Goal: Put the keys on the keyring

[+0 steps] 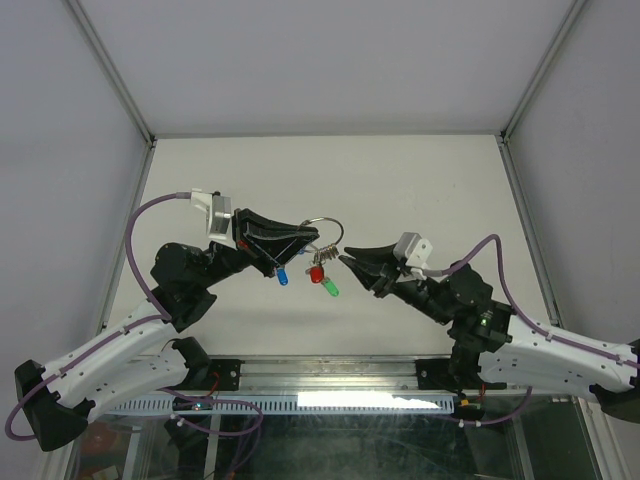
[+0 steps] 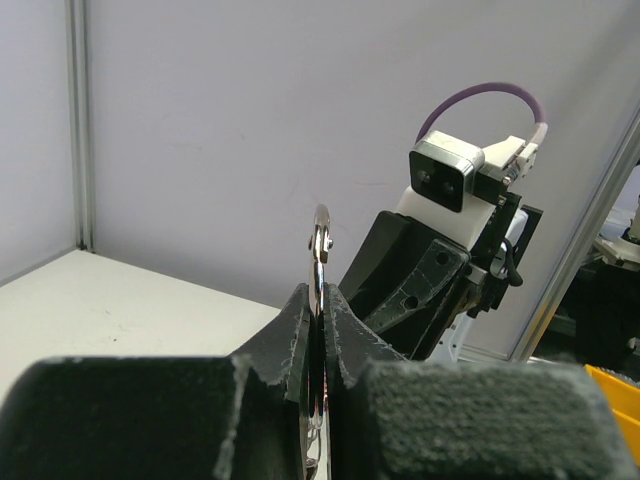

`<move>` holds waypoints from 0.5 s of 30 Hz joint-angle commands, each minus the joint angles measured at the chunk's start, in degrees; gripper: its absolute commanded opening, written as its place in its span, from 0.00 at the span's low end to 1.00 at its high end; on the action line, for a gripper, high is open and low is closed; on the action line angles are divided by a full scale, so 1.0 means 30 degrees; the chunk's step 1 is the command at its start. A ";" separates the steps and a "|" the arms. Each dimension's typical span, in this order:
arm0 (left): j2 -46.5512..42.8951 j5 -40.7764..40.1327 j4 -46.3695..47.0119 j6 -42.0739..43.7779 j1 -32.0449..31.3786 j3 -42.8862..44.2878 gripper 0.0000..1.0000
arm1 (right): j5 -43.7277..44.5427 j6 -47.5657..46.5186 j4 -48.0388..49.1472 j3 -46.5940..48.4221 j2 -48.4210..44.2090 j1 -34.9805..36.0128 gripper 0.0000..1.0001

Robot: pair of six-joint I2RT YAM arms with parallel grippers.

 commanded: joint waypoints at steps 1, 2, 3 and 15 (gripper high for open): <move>-0.0392 -0.0399 0.1115 0.0161 0.0188 0.0465 0.00 | -0.0191 -0.0343 0.1333 0.1027 0.0108 0.0111 0.23; -0.0418 -0.0402 0.1114 0.0139 0.0183 0.0461 0.00 | -0.0223 -0.0343 0.1396 0.1052 0.0151 0.0111 0.23; -0.0421 -0.0403 0.1099 0.0154 0.0190 0.0450 0.00 | -0.0253 -0.0343 0.1442 0.1092 0.0177 0.0113 0.23; -0.0378 -0.0340 0.1289 0.0044 0.0191 0.0372 0.00 | -0.0785 -0.0197 0.2066 0.1314 0.0443 0.0111 0.26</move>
